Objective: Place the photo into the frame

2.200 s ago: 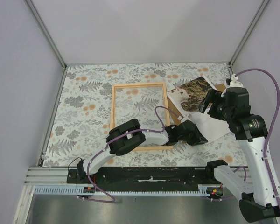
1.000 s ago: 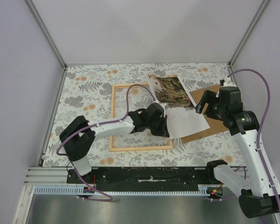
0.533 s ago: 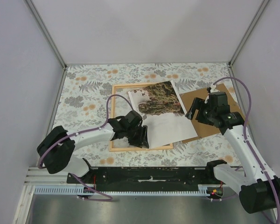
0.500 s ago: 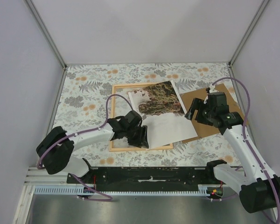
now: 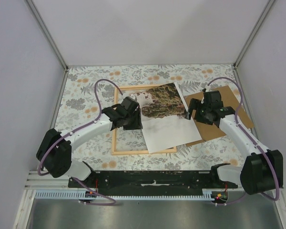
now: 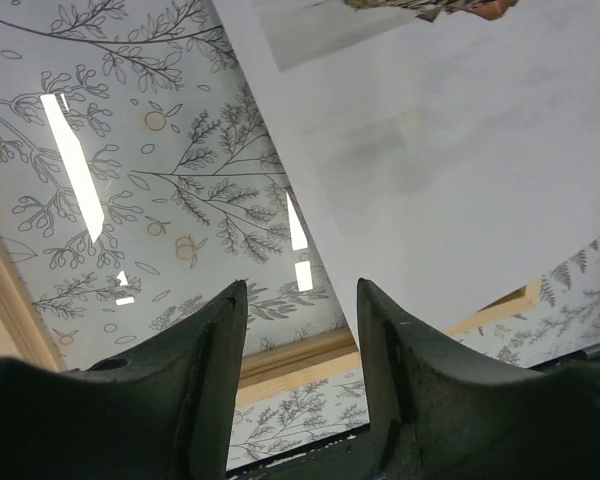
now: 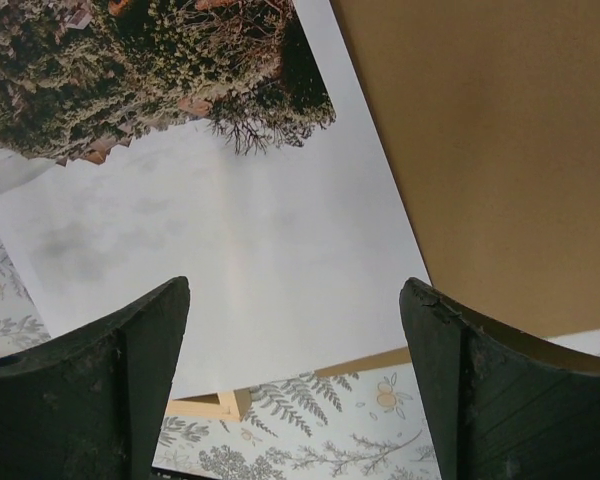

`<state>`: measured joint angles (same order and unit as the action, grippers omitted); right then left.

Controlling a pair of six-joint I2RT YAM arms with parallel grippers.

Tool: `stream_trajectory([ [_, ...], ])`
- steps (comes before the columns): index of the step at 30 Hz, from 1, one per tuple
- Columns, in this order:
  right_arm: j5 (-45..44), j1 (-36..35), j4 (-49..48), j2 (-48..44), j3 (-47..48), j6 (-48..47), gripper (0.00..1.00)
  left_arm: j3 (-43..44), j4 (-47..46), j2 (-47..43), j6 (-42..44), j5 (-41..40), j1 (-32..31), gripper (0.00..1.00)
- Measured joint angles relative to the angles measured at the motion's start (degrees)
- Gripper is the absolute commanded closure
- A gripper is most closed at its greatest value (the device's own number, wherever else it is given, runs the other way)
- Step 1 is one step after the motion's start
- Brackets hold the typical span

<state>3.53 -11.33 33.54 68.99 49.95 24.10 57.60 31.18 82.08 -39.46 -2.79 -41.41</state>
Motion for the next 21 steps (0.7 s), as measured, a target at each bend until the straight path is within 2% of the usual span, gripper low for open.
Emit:
stream_trajectory([
  [6,3.4,1.3,-6.5,10.2,2.4,-1.9,0.02,-3.8,-2.6,2.1,-0.4,1.8,3.2,0.46],
  [12,9.8,4.5,-13.7,20.1,8.8,-3.8,0.02,-6.6,-9.0,3.9,-1.0,6.4,5.2,0.46],
  [21,15.2,4.8,-18.7,26.0,10.7,-4.0,0.02,-11.7,-21.1,7.8,-4.5,13.8,8.2,0.46],
])
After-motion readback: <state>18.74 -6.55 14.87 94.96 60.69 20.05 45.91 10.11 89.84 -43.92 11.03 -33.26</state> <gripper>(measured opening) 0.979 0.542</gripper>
